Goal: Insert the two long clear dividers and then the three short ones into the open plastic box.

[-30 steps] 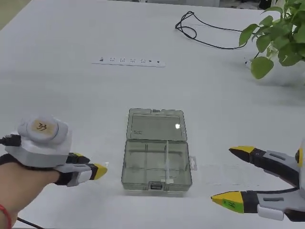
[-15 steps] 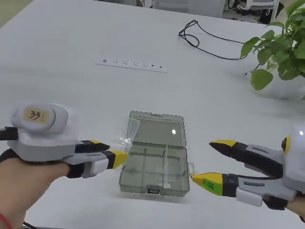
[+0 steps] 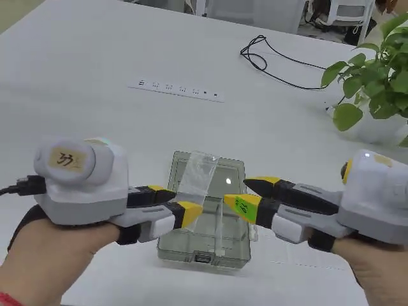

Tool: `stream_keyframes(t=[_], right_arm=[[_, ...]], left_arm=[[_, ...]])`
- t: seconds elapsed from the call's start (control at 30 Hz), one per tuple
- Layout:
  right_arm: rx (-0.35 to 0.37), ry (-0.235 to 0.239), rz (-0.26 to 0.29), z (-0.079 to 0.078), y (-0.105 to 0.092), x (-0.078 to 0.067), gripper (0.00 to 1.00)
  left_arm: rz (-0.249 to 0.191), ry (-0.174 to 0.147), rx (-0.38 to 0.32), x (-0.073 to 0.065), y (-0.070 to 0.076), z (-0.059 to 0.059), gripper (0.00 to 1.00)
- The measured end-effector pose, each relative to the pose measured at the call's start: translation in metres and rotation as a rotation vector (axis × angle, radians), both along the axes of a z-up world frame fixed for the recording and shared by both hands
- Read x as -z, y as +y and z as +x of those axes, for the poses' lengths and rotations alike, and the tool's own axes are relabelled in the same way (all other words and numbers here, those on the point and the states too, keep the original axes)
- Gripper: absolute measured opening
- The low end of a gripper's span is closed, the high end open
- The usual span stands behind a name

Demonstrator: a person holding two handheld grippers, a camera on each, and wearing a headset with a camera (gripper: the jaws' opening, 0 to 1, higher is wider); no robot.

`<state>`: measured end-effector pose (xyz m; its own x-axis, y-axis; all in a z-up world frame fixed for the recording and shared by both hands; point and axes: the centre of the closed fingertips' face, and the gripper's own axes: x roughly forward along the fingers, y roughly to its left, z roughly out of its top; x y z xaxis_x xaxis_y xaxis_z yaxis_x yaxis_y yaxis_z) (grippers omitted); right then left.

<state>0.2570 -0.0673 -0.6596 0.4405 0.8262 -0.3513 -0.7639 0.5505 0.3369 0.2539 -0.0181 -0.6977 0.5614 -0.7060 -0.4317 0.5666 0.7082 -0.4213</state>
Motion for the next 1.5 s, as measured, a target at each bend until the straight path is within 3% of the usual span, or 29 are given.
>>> stream_keyframes(t=[0.5, 0.67, 0.8, 0.9, 1.5], right_arm=[[0.023, 0.104, 0.032, -0.001, 0.026, 0.012, 0.14], [0.034, 0.124, 0.041, 0.000, 0.027, 0.014, 0.11], [0.054, 0.156, 0.051, -0.002, 0.029, 0.015, 0.08], [0.089, 0.194, 0.069, -0.002, 0.030, 0.015, 0.07], [0.080, 0.193, 0.030, 0.002, 0.037, 0.018, 0.06]], left_arm=[[0.022, -0.055, 0.044, -0.006, -0.009, -0.004, 0.30], [0.020, -0.062, 0.049, -0.009, -0.010, -0.004, 0.30], [0.036, -0.069, 0.050, -0.008, -0.010, -0.004, 0.30], [0.023, -0.066, 0.035, -0.009, -0.011, -0.003, 0.32], [0.027, -0.055, 0.080, -0.002, -0.010, -0.011, 0.36]])
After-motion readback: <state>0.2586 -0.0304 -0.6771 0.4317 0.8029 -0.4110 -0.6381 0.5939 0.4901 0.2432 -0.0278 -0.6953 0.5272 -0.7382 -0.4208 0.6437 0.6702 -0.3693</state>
